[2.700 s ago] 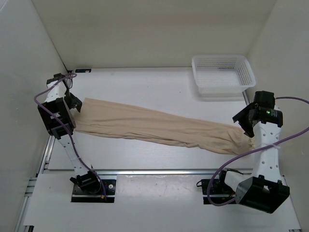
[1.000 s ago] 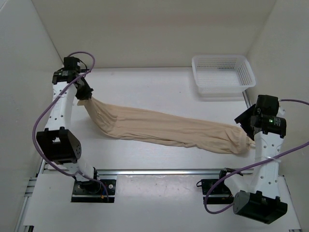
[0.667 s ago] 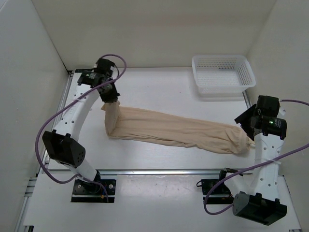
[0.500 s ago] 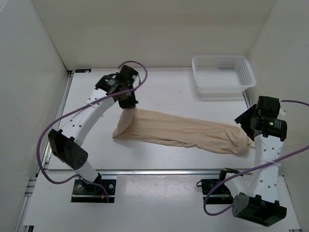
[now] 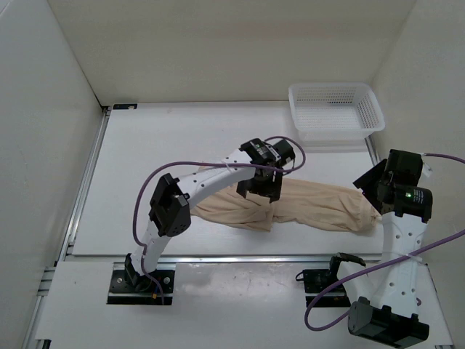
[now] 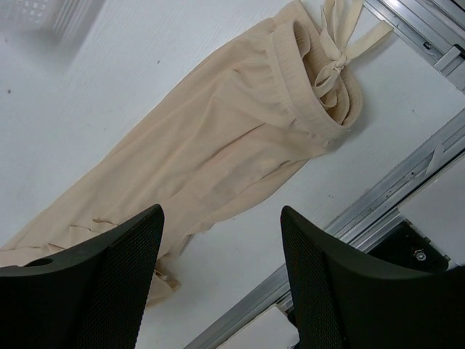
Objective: Fold and stack the trousers
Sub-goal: Fold the trousers
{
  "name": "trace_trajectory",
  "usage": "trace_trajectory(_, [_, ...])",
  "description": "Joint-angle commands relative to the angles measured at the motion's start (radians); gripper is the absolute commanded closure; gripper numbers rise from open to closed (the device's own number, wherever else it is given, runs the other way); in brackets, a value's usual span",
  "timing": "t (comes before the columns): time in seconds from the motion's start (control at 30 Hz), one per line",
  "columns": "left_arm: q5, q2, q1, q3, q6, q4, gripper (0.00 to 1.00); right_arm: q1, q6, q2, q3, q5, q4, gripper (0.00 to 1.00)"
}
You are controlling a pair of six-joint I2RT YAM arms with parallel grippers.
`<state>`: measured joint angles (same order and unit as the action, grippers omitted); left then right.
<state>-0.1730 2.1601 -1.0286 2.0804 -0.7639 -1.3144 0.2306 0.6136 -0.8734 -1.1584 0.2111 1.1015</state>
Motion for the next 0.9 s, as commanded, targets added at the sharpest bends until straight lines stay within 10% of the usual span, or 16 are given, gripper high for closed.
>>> trace_trajectory(0.0, [-0.026,-0.157,0.084,0.0,0.017,-0.054,0.12,-0.007,-0.023,0.008,0.014,0.016,0.001,0.29])
trace_trajectory(0.13, [-0.052,-0.128,0.096,-0.01,0.083,-0.034,0.73,-0.016,-0.032,0.017,0.023,0.007,0.001,0.29])
trace_trajectory(0.17, [-0.062,-0.114,0.107,-0.01,0.096,-0.034,0.76,-0.016,-0.032,0.017,0.023,0.007,0.001,0.29])
trace_trajectory(0.23, [-0.045,-0.077,0.12,-0.039,0.097,-0.034,0.72,-0.016,-0.032,0.017,0.034,-0.002,0.001,0.29])
trace_trajectory(0.33, [0.015,-0.016,0.151,-0.048,0.107,0.013,0.4,-0.016,-0.041,0.017,0.034,-0.015,-0.009,0.29])
trace_trajectory(0.57, [0.041,0.122,0.14,0.044,0.152,0.033,0.19,-0.025,-0.051,0.017,0.043,-0.015,-0.009,0.29])
trace_trajectory(0.87, [-0.005,0.227,0.131,0.15,0.141,0.064,0.26,-0.025,-0.051,0.008,0.043,-0.015,-0.019,0.29])
